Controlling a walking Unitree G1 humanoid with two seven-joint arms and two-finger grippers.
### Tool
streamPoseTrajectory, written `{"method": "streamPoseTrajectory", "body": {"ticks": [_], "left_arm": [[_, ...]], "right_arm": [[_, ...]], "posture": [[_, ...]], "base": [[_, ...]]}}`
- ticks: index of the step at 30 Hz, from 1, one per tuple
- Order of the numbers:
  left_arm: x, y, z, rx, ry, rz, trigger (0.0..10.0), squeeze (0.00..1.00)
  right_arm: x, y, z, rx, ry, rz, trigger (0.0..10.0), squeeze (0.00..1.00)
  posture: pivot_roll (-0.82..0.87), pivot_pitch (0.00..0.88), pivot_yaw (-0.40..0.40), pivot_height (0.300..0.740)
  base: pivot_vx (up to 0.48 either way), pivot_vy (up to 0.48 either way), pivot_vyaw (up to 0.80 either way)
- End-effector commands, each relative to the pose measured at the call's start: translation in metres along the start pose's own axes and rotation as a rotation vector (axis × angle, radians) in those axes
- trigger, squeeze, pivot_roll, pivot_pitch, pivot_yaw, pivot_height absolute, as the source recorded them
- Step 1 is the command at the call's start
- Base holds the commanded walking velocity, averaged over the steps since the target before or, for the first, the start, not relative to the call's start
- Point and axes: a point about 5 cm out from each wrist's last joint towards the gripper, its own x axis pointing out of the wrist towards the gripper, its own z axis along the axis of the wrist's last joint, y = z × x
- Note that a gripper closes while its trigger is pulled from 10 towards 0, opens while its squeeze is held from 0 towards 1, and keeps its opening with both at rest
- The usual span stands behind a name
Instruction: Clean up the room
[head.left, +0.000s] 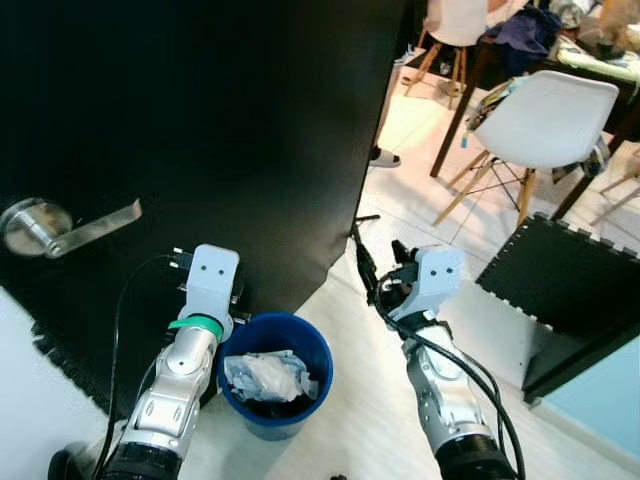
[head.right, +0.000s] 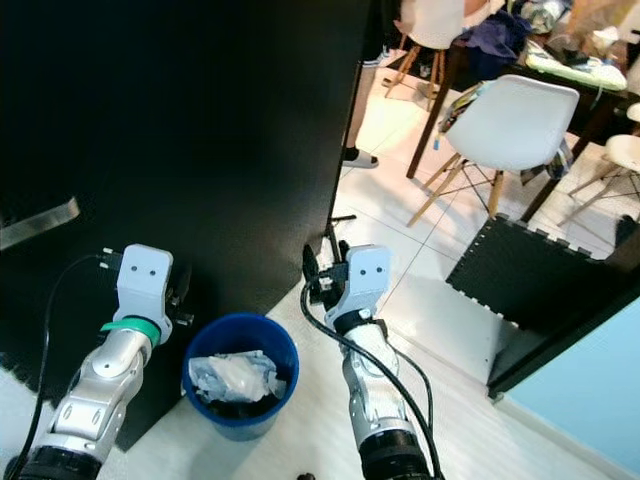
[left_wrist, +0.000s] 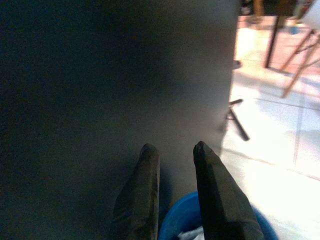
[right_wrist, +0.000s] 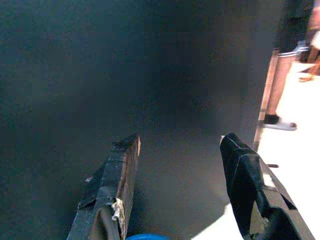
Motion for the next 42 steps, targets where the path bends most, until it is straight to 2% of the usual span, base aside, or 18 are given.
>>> {"method": "streamPoseTrajectory", "body": {"ticks": [1, 29, 35, 42], "left_arm": [[-0.001, -0.002, -0.005, 0.006, 0.015, -0.004, 10.0, 0.0], [-0.001, -0.006, -0.009, 0.01, 0.018, -0.031, 10.0, 0.0], [0.0, -0.013, -0.014, -0.029, 0.061, -0.088, 10.0, 0.0], [0.0, -0.016, -0.013, -0.035, 0.058, -0.111, 10.0, 0.0]], "right_arm": [[-0.003, -0.001, -0.005, 0.0, 0.026, -0.001, 10.0, 0.0], [-0.008, -0.005, -0.012, -0.009, 0.063, -0.025, 10.0, 0.0], [-0.009, -0.008, -0.016, -0.004, 0.09, -0.039, 10.0, 0.0], [-0.012, -0.01, -0.02, -0.011, 0.11, -0.042, 10.0, 0.0]], "posture": [[0.06, 0.013, -0.013, 0.74], [0.05, 0.014, -0.003, 0.74], [0.05, 0.009, -0.002, 0.74], [0.04, 0.003, 0.0, 0.74]], "base": [[-0.386, 0.0, 0.0], [-0.368, 0.0, 0.0], [0.0, 0.0, -0.67], [0.0, 0.0, -0.78]]}}
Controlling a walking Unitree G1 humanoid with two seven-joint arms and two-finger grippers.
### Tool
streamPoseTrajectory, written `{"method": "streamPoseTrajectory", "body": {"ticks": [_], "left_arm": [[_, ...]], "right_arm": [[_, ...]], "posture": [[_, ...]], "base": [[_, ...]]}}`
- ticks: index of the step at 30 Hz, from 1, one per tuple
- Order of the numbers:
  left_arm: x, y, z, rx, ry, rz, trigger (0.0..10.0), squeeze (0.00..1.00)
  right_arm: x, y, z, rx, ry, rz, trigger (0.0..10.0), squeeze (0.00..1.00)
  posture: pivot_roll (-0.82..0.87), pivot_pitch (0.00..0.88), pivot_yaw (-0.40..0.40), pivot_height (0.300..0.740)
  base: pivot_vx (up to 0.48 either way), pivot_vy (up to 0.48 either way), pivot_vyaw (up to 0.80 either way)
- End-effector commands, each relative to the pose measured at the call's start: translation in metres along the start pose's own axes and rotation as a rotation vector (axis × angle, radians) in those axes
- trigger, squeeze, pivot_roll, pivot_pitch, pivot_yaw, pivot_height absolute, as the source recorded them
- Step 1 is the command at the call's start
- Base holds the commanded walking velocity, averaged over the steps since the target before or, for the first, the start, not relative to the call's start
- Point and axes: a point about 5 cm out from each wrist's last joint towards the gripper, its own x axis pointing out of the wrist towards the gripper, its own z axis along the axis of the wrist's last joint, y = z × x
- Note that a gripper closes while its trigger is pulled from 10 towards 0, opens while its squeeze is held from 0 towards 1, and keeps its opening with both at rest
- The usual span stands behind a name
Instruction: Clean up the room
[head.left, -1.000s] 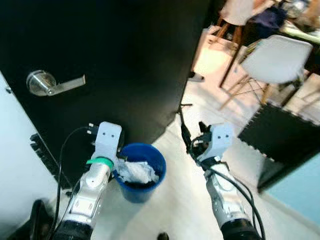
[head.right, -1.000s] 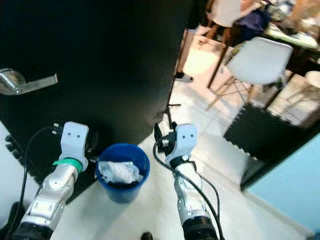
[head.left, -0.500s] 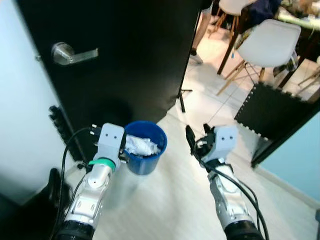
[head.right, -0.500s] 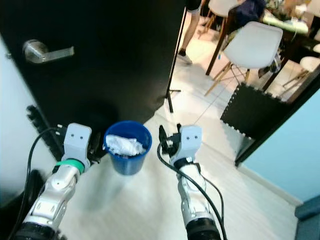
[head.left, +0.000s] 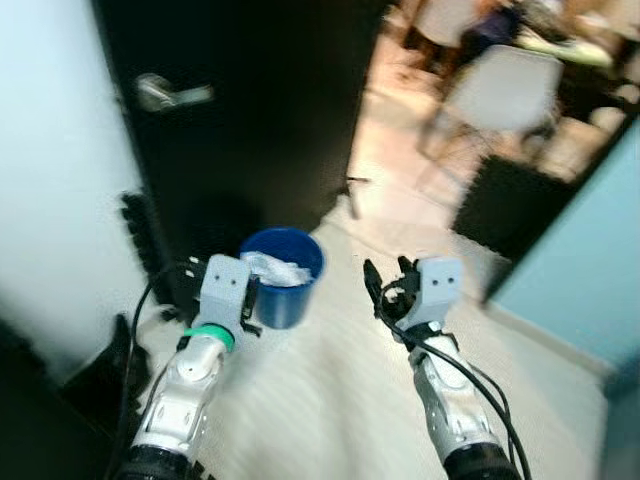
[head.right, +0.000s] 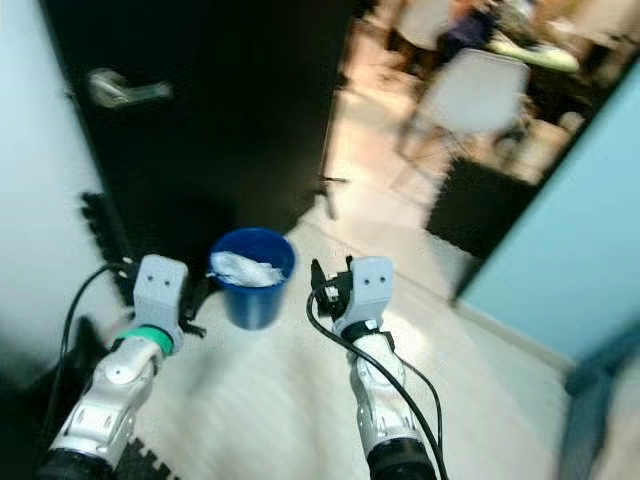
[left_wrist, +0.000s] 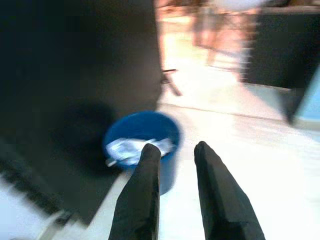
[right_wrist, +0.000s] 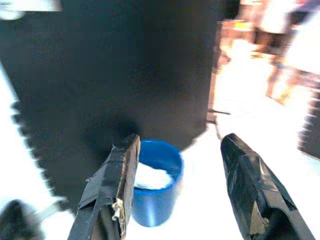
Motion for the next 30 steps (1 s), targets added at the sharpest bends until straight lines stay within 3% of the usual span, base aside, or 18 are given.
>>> {"method": "streamPoseTrajectory", "body": {"ticks": [1, 30], "left_arm": [[0.0, -0.004, -0.0023, -0.009, 0.014, -0.022, 10.0, 0.0], [0.0038, -0.0086, 0.0041, -0.024, -0.004, -0.077, 10.0, 0.0]], "right_arm": [[-0.0042, -0.0016, -0.0077, 0.004, 0.033, -0.01, 10.0, 0.0], [-0.0064, -0.0017, -0.0114, 0.004, 0.041, -0.013, 10.0, 0.0]], "posture": [[0.04, 0.0, 0.001, 0.74], [0.03, 0.0, 0.014, 0.74]], "base": [[0.0, 0.0, -0.78], [0.0, 0.0, -0.78]]}}
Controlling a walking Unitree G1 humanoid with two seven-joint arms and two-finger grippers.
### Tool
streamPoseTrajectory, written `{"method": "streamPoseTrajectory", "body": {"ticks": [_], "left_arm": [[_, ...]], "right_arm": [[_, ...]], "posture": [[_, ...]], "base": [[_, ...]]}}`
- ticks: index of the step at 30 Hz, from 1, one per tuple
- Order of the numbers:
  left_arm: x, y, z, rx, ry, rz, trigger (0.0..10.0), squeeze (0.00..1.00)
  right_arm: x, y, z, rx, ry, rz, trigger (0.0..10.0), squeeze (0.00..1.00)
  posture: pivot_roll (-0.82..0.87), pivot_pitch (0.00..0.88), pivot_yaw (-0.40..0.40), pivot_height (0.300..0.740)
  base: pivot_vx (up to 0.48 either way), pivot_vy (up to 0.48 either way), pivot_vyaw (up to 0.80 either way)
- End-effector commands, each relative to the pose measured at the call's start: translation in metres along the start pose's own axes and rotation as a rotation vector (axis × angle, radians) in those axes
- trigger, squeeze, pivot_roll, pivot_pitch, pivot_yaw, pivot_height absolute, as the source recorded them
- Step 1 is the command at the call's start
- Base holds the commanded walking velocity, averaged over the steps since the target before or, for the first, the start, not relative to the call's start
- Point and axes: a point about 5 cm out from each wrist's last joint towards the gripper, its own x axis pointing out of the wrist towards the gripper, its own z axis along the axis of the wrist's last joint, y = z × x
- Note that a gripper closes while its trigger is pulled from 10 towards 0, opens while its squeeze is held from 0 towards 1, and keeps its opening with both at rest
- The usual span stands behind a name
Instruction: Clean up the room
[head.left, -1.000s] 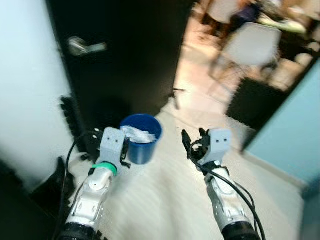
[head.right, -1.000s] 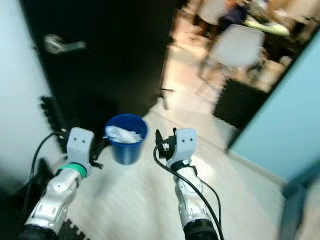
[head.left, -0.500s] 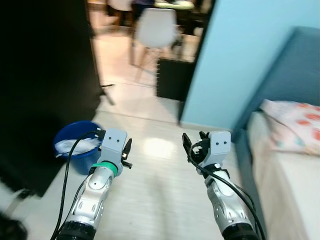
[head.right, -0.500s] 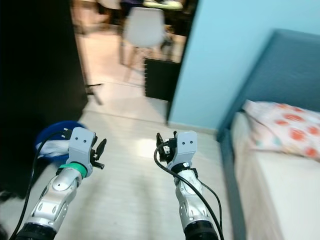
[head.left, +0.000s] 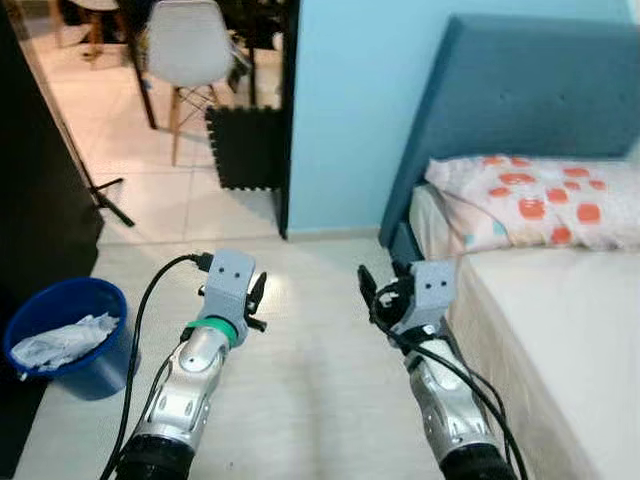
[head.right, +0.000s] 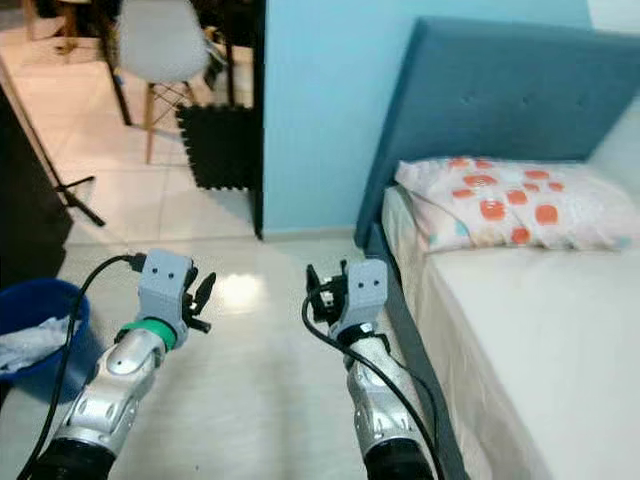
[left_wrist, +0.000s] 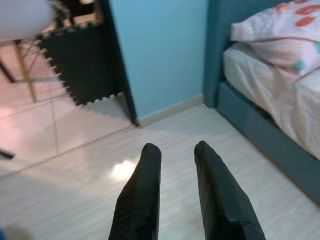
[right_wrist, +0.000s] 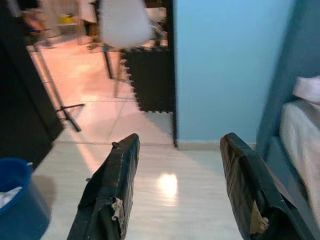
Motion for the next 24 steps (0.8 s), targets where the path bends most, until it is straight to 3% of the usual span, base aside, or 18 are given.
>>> {"method": "streamPoseTrajectory", "body": {"ticks": [1, 24], "left_arm": [[-0.0011, -0.004, -0.0012, -0.006, -0.002, -0.02, 10.0, 0.0], [-0.0005, -0.0093, 0.0072, -0.031, -0.055, -0.069, 10.0, 0.0]], "right_arm": [[-0.0034, -0.0032, -0.0036, 0.005, 0.012, -0.018, 10.0, 0.0], [-0.0025, -0.0042, 0.0, 0.007, -0.004, -0.025, 10.0, 0.0]], "posture": [[0.03, 0.0, 0.014, 0.74], [0.02, 0.005, 0.015, 0.74]], "base": [[0.0, 0.0, -0.78], [0.0, 0.0, -0.78]]}}
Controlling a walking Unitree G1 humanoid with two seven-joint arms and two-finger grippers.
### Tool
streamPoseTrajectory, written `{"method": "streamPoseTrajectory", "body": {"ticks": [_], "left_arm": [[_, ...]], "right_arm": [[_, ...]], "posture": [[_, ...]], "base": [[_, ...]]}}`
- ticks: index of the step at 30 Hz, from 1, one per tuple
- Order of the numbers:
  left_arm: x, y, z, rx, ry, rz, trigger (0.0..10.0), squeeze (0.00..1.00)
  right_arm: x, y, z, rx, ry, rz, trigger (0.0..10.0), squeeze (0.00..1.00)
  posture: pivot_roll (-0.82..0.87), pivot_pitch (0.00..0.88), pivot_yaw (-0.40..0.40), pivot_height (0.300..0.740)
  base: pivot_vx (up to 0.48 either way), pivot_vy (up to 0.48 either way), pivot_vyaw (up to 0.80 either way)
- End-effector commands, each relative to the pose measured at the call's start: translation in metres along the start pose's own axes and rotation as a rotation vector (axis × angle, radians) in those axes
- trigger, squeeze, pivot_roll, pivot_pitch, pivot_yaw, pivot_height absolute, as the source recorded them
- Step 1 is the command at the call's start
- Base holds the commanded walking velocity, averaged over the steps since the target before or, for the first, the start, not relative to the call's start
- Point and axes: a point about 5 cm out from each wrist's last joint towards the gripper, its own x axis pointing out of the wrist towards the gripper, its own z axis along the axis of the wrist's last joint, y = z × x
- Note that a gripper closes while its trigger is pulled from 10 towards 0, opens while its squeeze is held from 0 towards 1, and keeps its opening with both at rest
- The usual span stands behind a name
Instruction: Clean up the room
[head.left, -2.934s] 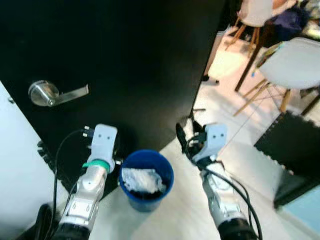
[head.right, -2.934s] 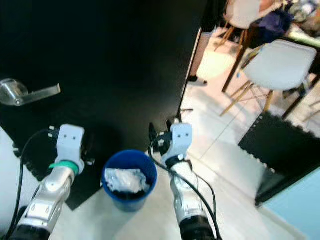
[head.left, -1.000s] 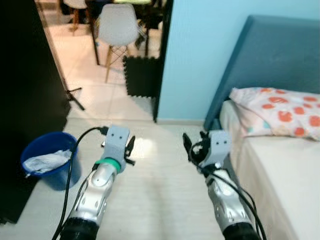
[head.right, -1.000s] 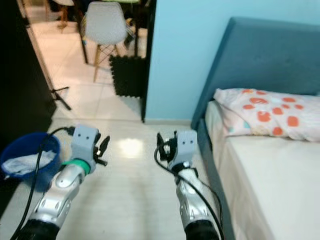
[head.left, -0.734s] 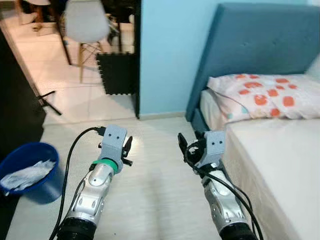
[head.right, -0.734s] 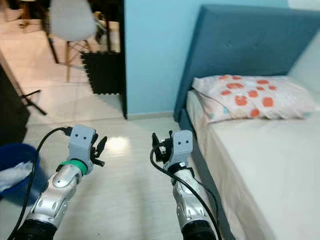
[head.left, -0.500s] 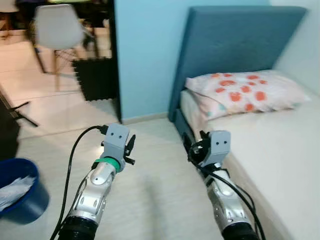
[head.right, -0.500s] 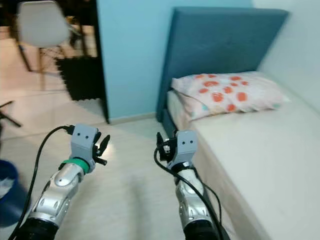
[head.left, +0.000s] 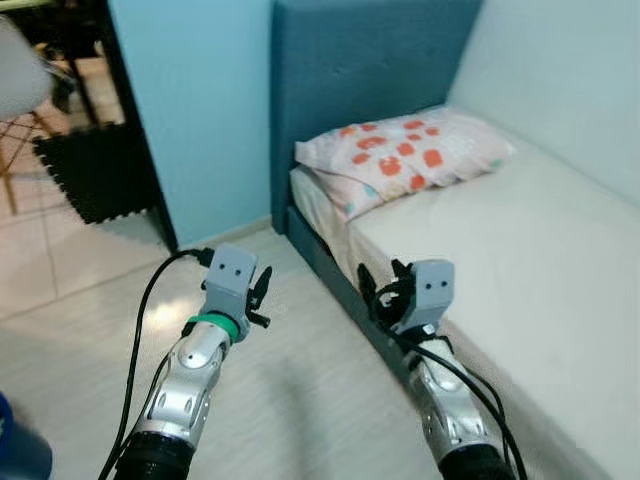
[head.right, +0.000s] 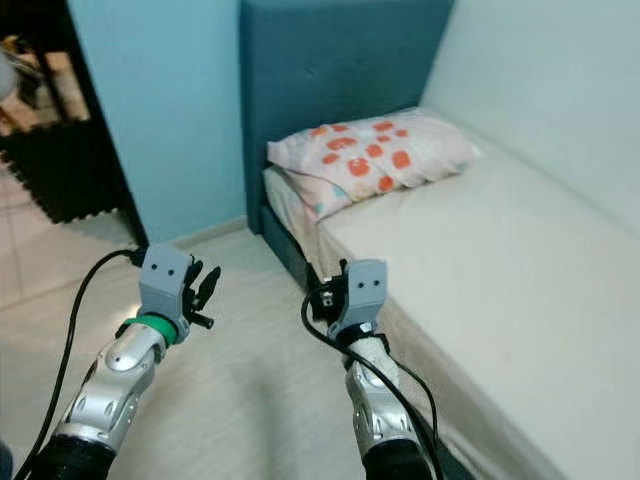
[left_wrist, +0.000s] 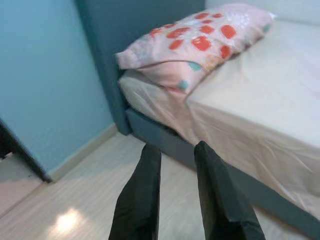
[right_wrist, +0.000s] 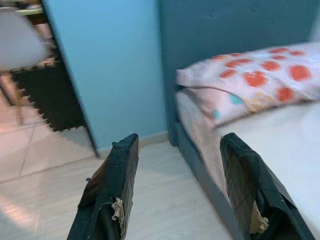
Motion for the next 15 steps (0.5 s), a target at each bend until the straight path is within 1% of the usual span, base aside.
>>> {"method": "streamPoseTrajectory", "body": {"ticks": [1, 15], "left_arm": [[-0.0014, -0.0049, -0.0002, -0.012, -0.007, -0.023, 10.0, 0.0], [-0.001, -0.0061, -0.0012, -0.006, 0.001, -0.036, 10.0, 0.0]], "right_arm": [[-0.0028, -0.0042, -0.0021, 0.005, 0.008, -0.02, 10.0, 0.0], [-0.0025, -0.0053, 0.0004, 0.004, -0.002, -0.027, 10.0, 0.0]], "posture": [[0.02, 0.006, 0.016, 0.74], [0.02, 0.006, 0.017, 0.74]], "base": [[0.0, 0.0, -0.78], [0.0, 0.0, -0.78]]}}
